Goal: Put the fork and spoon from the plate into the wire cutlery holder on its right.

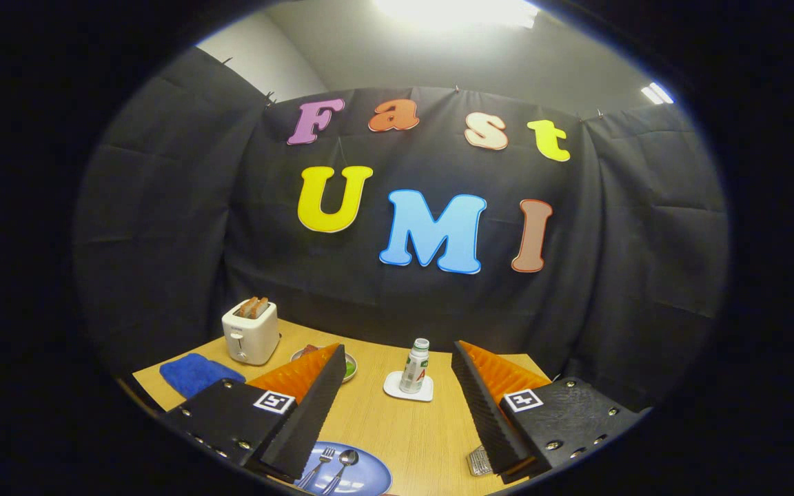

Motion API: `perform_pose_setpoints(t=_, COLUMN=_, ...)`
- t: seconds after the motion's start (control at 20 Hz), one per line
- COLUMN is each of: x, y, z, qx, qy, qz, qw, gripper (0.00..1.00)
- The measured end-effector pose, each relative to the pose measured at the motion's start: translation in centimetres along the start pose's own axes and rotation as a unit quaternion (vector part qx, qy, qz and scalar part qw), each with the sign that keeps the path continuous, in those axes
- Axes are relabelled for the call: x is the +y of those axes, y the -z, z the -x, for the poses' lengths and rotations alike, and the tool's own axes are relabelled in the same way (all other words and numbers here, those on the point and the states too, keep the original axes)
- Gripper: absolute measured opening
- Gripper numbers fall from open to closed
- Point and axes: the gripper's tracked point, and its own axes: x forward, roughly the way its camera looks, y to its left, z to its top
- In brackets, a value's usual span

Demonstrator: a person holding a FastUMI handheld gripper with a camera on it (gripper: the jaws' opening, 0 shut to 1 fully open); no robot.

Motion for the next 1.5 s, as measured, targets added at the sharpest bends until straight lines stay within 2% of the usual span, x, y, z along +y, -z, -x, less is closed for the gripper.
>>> perform_pose_setpoints(t=0.25, x=1.7, y=3.4, z=-0.4, qx=0.042, qy=-0.016, qz=-0.001, qw=0.999, gripper=0.95)
perform_pose_setpoints(t=0.4, x=2.8, y=7.6, z=-0.4, qx=0.117, qy=-0.034, qz=-0.005, qw=0.992, gripper=0.94)
perform_pose_setpoints(t=0.55, x=3.6, y=11.6, z=0.0, qx=0.198, qy=-0.048, qz=-0.006, qw=0.979, gripper=0.93)
perform_pose_setpoints(t=0.85, x=5.6, y=18.6, z=1.3, qx=0.323, qy=-0.087, qz=0.009, qw=0.942, gripper=0.94)
perform_pose_setpoints(t=1.15, x=7.2, y=26.0, z=3.8, qx=0.456, qy=-0.114, qz=0.033, qw=0.882, gripper=0.94)
perform_pose_setpoints(t=1.5, x=7.8, y=30.7, z=4.8, qx=0.53, qy=-0.112, qz=0.075, qw=0.838, gripper=0.93)
